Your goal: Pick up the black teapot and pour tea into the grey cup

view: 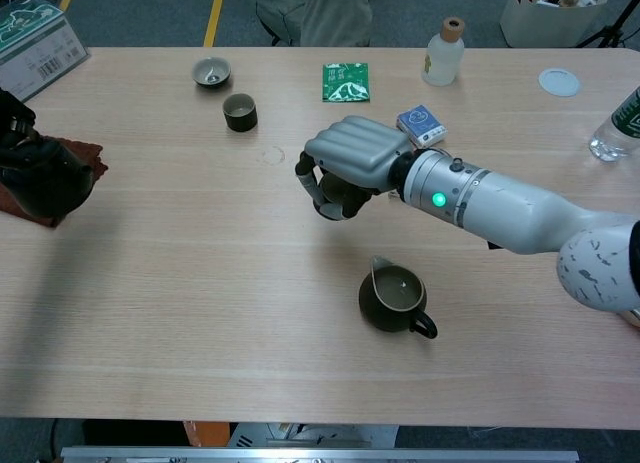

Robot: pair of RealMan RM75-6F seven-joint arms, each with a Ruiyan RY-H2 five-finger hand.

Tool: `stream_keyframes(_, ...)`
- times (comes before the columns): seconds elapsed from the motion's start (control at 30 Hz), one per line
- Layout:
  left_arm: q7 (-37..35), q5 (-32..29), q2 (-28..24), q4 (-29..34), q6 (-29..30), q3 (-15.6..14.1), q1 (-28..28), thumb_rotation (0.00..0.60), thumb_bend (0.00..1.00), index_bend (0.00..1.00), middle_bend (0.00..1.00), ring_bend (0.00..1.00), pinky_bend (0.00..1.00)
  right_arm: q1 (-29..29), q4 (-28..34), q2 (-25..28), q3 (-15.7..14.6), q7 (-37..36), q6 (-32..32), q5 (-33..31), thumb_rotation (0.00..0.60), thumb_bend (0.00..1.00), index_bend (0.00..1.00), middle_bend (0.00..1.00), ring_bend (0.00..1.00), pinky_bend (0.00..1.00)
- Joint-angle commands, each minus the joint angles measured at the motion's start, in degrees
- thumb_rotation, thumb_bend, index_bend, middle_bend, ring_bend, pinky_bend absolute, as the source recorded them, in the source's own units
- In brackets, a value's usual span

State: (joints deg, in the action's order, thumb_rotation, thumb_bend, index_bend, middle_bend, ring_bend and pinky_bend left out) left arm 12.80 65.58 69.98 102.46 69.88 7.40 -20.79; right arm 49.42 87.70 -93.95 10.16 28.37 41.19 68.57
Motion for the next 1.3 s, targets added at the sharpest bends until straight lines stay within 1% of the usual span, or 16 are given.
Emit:
stream_keyframes(0.03, 0.2, 0.1, -0.1, 0.2, 0.1, 0.0, 0.0, 0.54, 0.36, 0.89, 0.98, 0.77, 0.0, 2.2, -1.2, -2.2, 1.1, 2.2, -0.6, -3.0, 0.6, 0.31, 0.6, 0.46, 0.43, 0.66)
stream_keyframes(0.17, 0.4, 0.2, -0.4, 0.7, 0.3, 0.0, 0.0, 0.543, 0.36, 0.89, 0.98, 0.77, 0.0, 4.9, -2.9, -4.3, 1.6, 4.4, -1.1, -5.9, 0.6, 0.32, 0.6, 0.46, 0.43, 0.66)
stream_keyframes(0.37, 0.6, 0.2, -0.9, 1.1, 0.6, 0.0, 0.1, 0.543, 0.36, 0.89, 0.98, 0.77, 0.0, 9.0, -7.1, -8.2, 1.7, 7.2, -1.9, -10.0, 0.6, 0.31, 0.6, 0.46, 0.43, 0.66)
stream_keyframes(0.73, 0.4, 0.8, -1.7, 1.7, 1.3, -0.3, 0.7, 0.542, 0.36, 0.89, 0.98, 0.77, 0.0, 14.6, -15.2, -14.0, 2.2, 8.5, -3.0, -16.0, 0.6, 0.31, 0.61, 0.46, 0.43, 0.66)
stream_keyframes(0.97, -0.2, 0.9, -2.0, 1.3, 1.3, -0.6, 1.1, 0.54, 0.36, 0.89, 0.98, 0.77, 0.0, 17.3, -20.9, -17.6, 2.0, 8.8, -3.7, -17.9, 0.6, 0.31, 0.61, 0.46, 0.43, 0.66)
stream_keyframes(1.3, -0.7, 1.1, -2.3, 0.8, 1.4, -0.8, 1.5, 0.541, 0.36, 0.89, 0.98, 0.77, 0.0, 19.7, -25.9, -21.6, 1.8, 8.2, -4.4, -19.0, 0.6, 0.31, 0.61, 0.46, 0.43, 0.66)
